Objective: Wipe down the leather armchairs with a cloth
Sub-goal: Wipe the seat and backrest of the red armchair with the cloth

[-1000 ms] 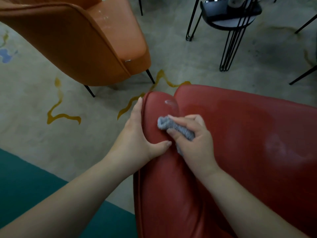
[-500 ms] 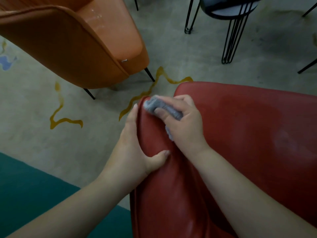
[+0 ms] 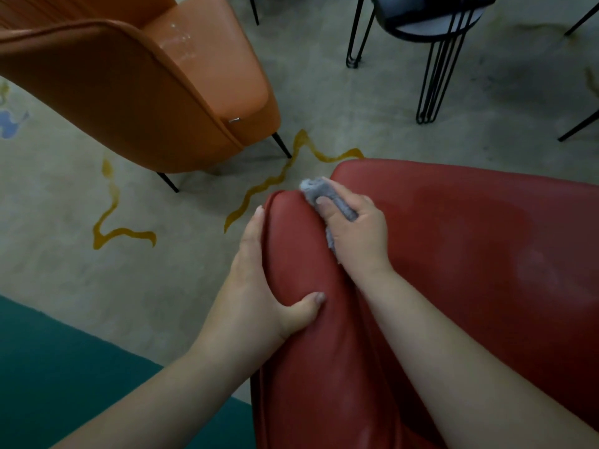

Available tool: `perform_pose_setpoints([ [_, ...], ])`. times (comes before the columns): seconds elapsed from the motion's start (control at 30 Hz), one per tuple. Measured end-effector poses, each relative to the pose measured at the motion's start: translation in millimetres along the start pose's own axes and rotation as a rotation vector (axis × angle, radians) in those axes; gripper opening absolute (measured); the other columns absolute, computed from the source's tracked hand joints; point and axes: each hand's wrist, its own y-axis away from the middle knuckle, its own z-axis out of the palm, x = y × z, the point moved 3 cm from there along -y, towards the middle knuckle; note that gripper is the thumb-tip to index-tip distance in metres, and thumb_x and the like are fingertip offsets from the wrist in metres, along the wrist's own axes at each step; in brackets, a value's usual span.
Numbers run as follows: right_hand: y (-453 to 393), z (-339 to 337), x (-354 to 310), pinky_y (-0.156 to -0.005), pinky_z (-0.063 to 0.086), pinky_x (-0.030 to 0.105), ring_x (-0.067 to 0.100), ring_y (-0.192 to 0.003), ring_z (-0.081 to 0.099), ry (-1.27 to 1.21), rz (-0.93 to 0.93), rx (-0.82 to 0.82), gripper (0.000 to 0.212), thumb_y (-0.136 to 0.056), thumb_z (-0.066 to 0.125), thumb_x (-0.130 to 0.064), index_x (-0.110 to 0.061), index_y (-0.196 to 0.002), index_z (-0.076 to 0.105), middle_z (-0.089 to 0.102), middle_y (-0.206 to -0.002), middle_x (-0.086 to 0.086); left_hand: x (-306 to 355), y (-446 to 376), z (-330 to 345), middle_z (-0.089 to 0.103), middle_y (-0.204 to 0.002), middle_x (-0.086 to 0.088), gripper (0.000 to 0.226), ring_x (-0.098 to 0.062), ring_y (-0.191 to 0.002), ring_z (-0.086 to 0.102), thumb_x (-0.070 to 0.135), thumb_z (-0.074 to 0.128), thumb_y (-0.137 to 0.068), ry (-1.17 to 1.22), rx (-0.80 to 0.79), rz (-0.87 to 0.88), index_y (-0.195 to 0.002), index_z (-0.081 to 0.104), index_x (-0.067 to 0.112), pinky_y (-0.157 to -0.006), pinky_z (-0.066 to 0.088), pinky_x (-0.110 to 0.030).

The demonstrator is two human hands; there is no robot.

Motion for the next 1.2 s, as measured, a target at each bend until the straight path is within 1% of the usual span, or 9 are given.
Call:
perform_pose_setpoints([
  [0.1,4.5,-17.7,29.5,-0.067,0.044,0.005,0.016,-0.08,0.067,0.036,0.201,0.062,0.025,-0.089,0.065,-0.017,-0.017,-0.113,0.071,0.074,-0.081,0.007,1.5,0.9,0.2,0.024,-0.14,0.028,0.124,0.024,-0.112,0.03,0.053,0.079,-0.053,-0.018,0.004,-0.019,-0.143,-0.006,0.055,-0.083,0.025,0.006],
  [0.17,13.2,-24.5,37.5,-0.065,0.05,0.017,0.015,-0.067,0.068,-0.014,0.31,0.064,0.024,-0.089,0.064,-0.017,-0.018,-0.113,0.071,0.073,-0.075,-0.001,1.4,1.3,-0.1,0.027,-0.144,0.023,0.124,0.014,-0.117,0.033,0.053,0.079,-0.053,-0.036,0.007,-0.017,-0.142,-0.007,0.057,-0.09,0.028,-0.005],
  [0.33,14.7,-13.5,-2.9,-0.036,0.04,0.016,0.009,-0.035,0.053,-0.164,0.052,-0.037,0.017,-0.086,0.064,-0.031,-0.047,-0.091,0.067,0.06,-0.049,0.002,-3.5,-0.9,1.8,0.023,-0.152,0.019,0.124,0.013,-0.124,0.029,0.054,0.077,-0.052,-0.038,-0.001,0.003,-0.148,-0.002,0.047,-0.089,0.021,0.006],
  [0.47,25.2,-11.2,11.4,-0.077,0.038,0.0,-0.01,-0.081,0.058,0.051,0.023,0.045,0.032,-0.085,0.068,-0.027,-0.036,-0.115,0.067,0.061,-0.095,-0.004,-2.6,-1.0,1.6,0.022,-0.143,0.025,0.125,0.016,-0.12,0.028,0.054,0.076,-0.052,-0.048,0.012,0.0,-0.148,-0.003,0.046,-0.082,0.02,0.01],
  [0.67,35.6,-42.3,45.9,-0.046,0.042,0.016,0.004,-0.044,0.057,0.178,0.204,-0.035,0.025,-0.091,0.06,-0.017,-0.021,-0.114,0.071,0.066,-0.06,-0.002,-1.0,0.3,1.5,0.025,-0.152,0.015,0.125,0.007,-0.12,0.034,0.056,0.076,-0.051,-0.062,0.015,0.002,-0.145,-0.006,0.05,-0.093,0.029,-0.012],
  [0.8,27.9,-28.7,12.7,-0.059,0.047,0.012,0.001,-0.056,0.061,0.068,-0.009,0.015,0.023,-0.089,0.062,-0.026,-0.039,-0.108,0.066,0.062,-0.087,0.007,-7.5,-0.9,2.5,0.024,-0.152,0.018,0.124,0.015,-0.117,0.03,0.058,0.075,-0.051,-0.046,0.023,0.015,-0.148,-0.003,0.047,-0.082,0.025,0.005],
  [0.9,41.6,-15.3,6.3,-0.076,0.037,-0.003,-0.017,-0.081,0.056,0.08,0.003,0.022,0.031,-0.087,0.066,-0.026,-0.035,-0.117,0.064,0.059,-0.1,-0.001,-8.3,-0.1,2.2,0.026,-0.152,0.016,0.124,0.01,-0.117,0.035,0.056,0.077,-0.053,-0.027,0.029,0.002,-0.146,-0.003,0.05,-0.084,0.028,-0.004],
  [1.03,48.7,-22.3,7.4,-0.088,0.039,0.004,-0.009,-0.089,0.059,0.126,0.154,0.027,0.033,-0.09,0.063,-0.024,-0.026,-0.123,0.064,0.066,-0.11,0.003,-0.7,4.0,0.4,0.028,-0.154,0.009,0.124,-0.002,-0.128,0.039,0.048,0.081,-0.059,-0.048,0.015,-0.016,-0.148,-0.006,0.044,-0.095,0.034,-0.018],
  [1.2,73.3,-37.4,7.2,-0.043,0.036,0.003,-0.012,-0.042,0.054,0.22,0.334,0.004,0.018,-0.091,0.061,-0.026,-0.019,-0.102,0.074,0.074,-0.08,0.012,10.8,3.6,-5.6,0.029,-0.154,-0.002,0.127,-0.024,-0.124,0.052,0.053,0.078,-0.066,-0.217,-0.077,-0.095,-0.147,-0.019,0.039,-0.097,0.047,-0.041],
])
